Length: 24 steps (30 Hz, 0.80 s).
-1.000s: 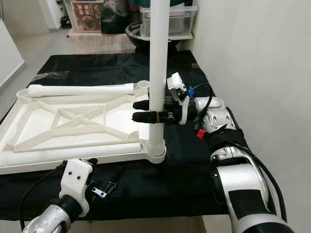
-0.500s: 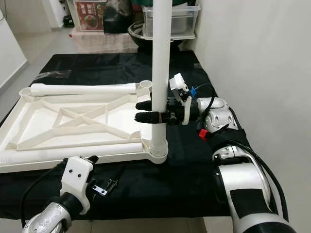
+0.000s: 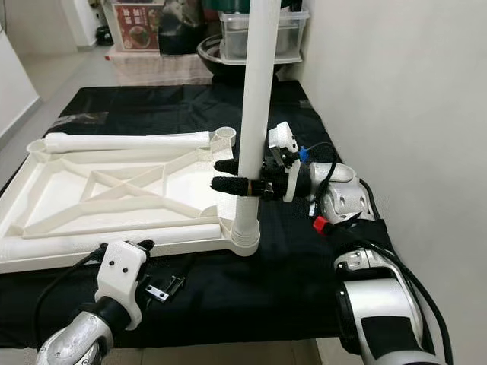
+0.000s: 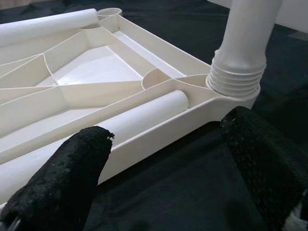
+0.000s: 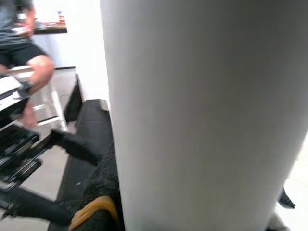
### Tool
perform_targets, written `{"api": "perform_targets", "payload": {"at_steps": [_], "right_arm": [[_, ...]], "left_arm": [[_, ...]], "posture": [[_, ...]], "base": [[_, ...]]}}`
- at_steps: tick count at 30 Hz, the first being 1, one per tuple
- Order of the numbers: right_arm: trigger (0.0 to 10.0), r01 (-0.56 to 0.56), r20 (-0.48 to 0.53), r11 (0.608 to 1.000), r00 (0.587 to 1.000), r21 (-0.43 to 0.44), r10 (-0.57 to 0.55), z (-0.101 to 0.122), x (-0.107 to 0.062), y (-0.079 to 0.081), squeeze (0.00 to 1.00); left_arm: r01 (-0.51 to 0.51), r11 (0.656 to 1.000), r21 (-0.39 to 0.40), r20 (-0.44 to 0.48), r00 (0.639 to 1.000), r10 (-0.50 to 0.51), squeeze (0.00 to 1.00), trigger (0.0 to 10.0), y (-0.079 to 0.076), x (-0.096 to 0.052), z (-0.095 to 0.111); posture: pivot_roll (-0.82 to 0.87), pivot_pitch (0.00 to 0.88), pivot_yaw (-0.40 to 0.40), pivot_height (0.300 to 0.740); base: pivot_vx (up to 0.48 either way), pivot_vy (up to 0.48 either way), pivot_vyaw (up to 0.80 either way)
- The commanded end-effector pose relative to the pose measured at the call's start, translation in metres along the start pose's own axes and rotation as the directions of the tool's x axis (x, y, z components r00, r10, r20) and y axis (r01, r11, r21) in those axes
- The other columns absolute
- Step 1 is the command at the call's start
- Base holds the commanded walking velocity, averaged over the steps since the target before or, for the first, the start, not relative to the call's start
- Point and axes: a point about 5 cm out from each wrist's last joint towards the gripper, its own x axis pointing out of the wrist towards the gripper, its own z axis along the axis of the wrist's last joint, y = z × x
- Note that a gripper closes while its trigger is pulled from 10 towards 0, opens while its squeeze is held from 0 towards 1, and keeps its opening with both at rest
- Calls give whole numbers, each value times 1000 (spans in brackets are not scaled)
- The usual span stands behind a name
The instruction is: Building children table
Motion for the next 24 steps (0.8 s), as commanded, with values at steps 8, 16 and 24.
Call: {"api": "perform_targets", "payload": {"at_steps": [8,16,24], "right_arm": [[10000,187,-62,982,981,40,-184,-18,4,-1,0],[10000,387,-41,921,922,33,-386,-17,8,-6,0],[10000,593,-51,805,805,5,-592,-21,11,-12,0]], "left_arm": [[-2,1000,12,-5,1000,2,0,10000,1,1,-3],[-12,1000,16,-4,1000,12,0,10000,4,2,-3],[-20,1000,22,-1,1000,20,0,10000,8,4,-3]], "posture": [[151,71,0,740],[148,77,3,740],[142,79,6,740]], "base": [[0,0,0],[0,0,0],[0,0,0]]}}
